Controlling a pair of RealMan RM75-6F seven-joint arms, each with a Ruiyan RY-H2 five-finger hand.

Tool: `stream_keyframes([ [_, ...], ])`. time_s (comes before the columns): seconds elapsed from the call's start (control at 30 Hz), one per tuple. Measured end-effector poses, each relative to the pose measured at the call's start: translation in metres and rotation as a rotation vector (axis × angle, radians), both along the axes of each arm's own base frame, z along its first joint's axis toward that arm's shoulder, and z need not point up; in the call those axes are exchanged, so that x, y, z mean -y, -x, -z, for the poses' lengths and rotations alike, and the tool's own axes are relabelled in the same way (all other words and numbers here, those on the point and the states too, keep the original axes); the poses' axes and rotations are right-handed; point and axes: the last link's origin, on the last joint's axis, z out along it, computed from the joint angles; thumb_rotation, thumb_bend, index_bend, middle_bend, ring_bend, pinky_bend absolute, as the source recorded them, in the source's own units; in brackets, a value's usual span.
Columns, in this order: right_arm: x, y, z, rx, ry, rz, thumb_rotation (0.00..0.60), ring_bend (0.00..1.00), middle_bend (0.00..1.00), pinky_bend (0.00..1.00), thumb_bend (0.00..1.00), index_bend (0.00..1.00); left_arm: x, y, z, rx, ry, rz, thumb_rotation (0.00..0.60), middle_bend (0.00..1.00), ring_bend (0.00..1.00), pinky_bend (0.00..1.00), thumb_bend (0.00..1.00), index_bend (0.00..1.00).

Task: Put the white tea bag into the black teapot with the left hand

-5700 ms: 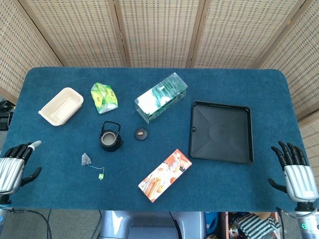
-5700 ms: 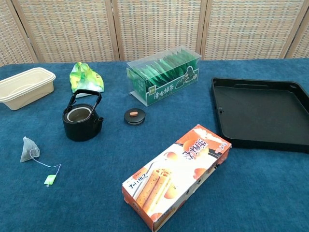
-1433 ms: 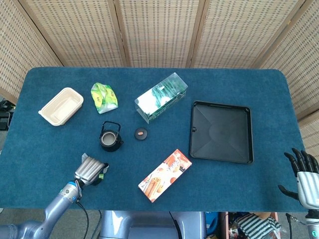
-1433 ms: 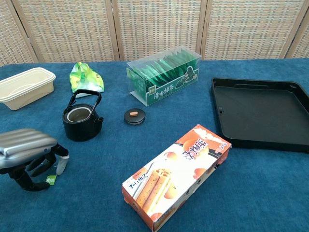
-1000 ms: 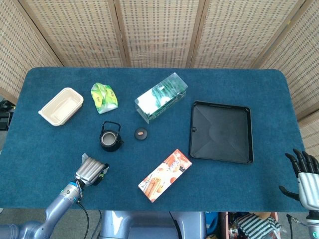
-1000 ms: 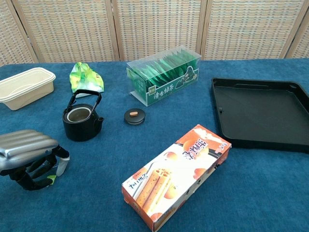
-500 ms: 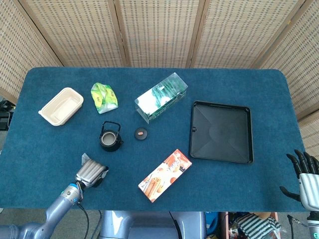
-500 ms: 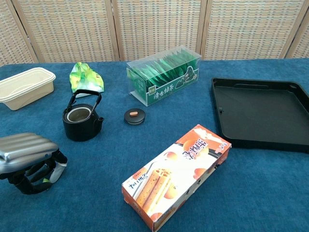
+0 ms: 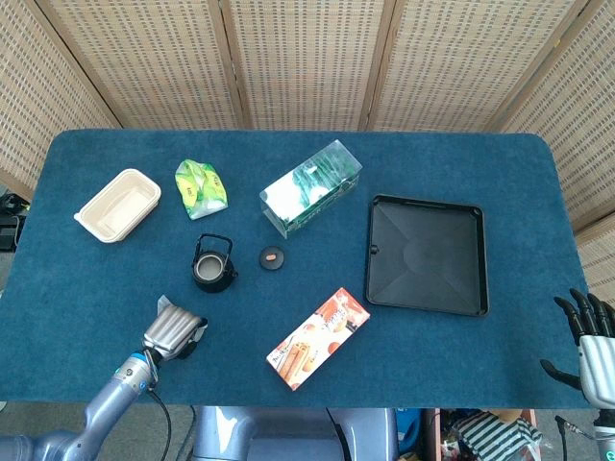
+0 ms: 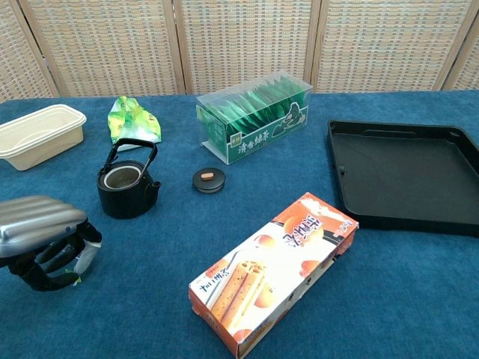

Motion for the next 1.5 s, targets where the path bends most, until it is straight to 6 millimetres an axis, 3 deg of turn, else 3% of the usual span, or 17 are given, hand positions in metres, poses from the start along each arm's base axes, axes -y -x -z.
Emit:
stream_keyframes([
  [0.97,-0.001,0.001,0.001,0.007,0.001,0.002,0.6,0.01,0.15,0.12,0.0,0.17,-0.018,-0.044,-0.083,0.294,-0.245,0.139,0.6,0.76,0.67,0.64,0.42,0.67],
  [1.5,0.0,0.004,0.003,0.016,-0.003,0.013,0.6,0.01,0.15,0.12,0.0,0.17,-0.043,-0.071,-0.101,0.358,-0.32,0.211,0.6,0.76,0.67,0.64,0.42,0.67],
])
